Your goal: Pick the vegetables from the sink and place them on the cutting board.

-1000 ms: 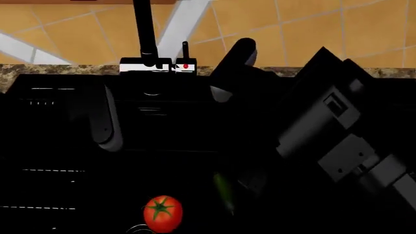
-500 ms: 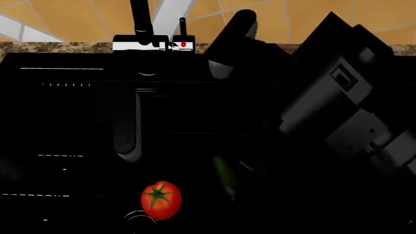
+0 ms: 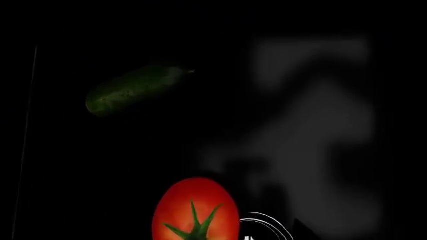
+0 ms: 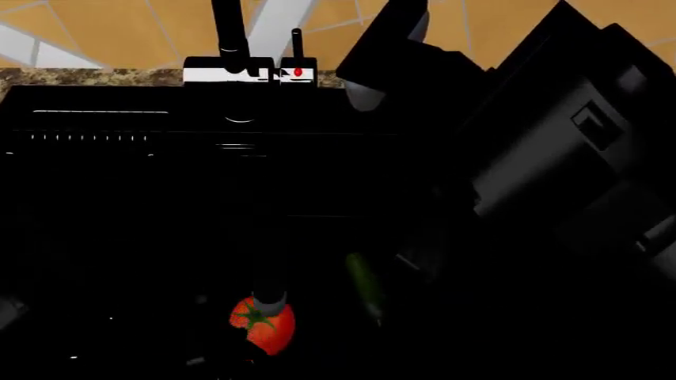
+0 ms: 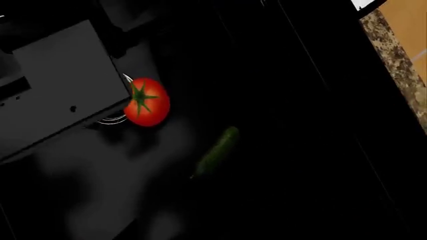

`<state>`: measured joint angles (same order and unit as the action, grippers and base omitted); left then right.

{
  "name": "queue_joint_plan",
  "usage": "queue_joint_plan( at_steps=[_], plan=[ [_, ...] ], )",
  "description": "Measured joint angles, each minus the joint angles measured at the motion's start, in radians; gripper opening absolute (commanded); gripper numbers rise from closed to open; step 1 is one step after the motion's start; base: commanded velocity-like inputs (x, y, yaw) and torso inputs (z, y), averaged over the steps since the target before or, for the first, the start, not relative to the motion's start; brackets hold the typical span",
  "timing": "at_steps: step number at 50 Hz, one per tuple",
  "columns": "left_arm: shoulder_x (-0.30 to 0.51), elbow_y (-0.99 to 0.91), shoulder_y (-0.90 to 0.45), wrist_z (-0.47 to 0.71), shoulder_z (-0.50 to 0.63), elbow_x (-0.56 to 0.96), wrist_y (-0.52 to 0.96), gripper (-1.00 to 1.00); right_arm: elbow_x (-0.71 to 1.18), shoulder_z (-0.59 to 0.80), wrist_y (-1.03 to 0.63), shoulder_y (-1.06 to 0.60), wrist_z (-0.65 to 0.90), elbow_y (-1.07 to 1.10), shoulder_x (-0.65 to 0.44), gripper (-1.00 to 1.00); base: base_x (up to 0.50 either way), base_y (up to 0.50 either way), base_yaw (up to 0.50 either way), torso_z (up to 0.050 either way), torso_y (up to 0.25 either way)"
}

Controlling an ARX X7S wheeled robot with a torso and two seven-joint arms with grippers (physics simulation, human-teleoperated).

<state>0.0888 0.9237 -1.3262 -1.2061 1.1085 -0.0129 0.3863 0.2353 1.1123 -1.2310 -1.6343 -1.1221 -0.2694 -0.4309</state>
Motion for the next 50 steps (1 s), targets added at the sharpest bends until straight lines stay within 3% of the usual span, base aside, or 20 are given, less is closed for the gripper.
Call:
queue_joint_plan(
  at_steps=[13, 35, 36, 50],
  plan=[
    [-0.064, 0.156, 0.000, 0.044, 0.137, 0.060, -0.070, 1.00, 0.012, -0.013, -0.015, 0.019, 0.015, 0.042, -0.016, 1.00, 0.00, 0.00, 0.00, 0.000, 0.000],
    [-0.089, 0.268, -0.027, 0.152, 0.328, 0.221, -0.114, 1.00, 0.030, -0.033, -0.026, 0.046, 0.036, 0.082, -0.033, 1.00, 0.00, 0.00, 0.00, 0.000, 0.000],
    [-0.089, 0.272, -0.024, 0.164, 0.335, 0.222, -0.115, -1.00, 0.031, -0.034, -0.026, 0.047, 0.037, 0.083, -0.034, 1.00, 0.00, 0.00, 0.00, 0.000, 0.000],
    [-0.089, 0.269, 0.010, 0.368, 0.369, 0.289, -0.227, -1.00, 0.034, -0.044, -0.009, 0.069, 0.052, 0.080, -0.043, 1.00, 0.00, 0.00, 0.00, -0.003, -0.006]
  ],
)
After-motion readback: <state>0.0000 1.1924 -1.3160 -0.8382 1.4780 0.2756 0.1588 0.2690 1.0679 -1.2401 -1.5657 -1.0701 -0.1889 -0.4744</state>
